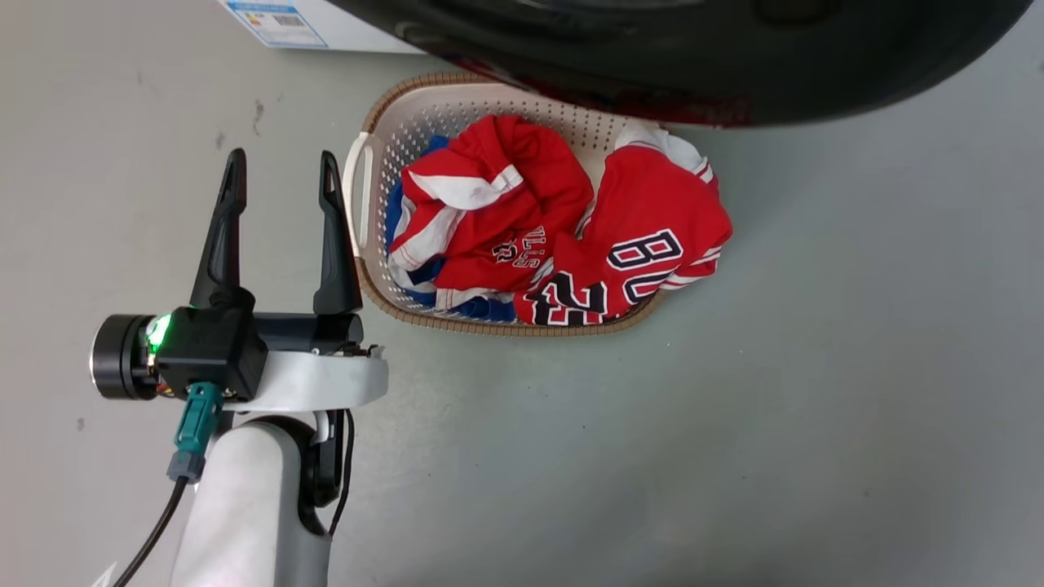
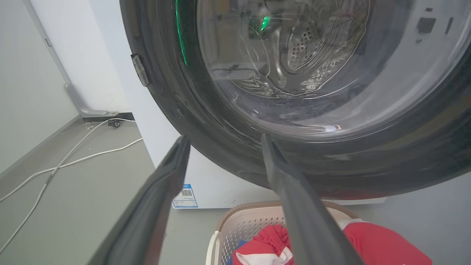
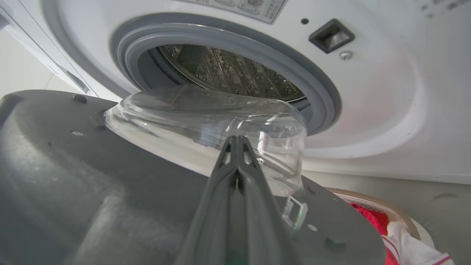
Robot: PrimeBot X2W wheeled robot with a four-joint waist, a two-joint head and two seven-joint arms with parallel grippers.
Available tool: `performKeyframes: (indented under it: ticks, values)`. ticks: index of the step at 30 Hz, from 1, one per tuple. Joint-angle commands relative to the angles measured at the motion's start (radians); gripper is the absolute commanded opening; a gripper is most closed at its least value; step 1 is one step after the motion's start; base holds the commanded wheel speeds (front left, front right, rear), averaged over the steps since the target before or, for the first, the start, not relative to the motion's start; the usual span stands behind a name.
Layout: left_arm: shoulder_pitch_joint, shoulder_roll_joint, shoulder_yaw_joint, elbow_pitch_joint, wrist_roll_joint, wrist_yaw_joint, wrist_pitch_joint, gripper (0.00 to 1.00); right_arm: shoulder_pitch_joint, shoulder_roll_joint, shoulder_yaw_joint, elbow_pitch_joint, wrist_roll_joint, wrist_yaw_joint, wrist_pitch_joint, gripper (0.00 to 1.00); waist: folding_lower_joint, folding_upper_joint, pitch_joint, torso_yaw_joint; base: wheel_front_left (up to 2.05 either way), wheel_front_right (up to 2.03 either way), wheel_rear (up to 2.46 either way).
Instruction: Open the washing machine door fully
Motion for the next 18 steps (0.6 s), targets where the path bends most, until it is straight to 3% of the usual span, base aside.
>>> performKeyframes:
  ticks: [1,18]
  values:
    - [0.014,-0.001,0.004,0.001,0.005,0.001,-0.002,1.0,0.032,0.009,0.015,-0.014,0.006,0.003,0.011,0.0,0.0,0.0,-0.019,-0.004,0.0,0.0,0.0]
    - [0.08,-0.001,0.004,0.008,0.002,0.001,-0.002,1.0,0.302,0.047,0.097,-0.228,0.062,0.003,0.05,0.0,0.0,0.0,-0.136,-0.002,0.0,0.0,0.0]
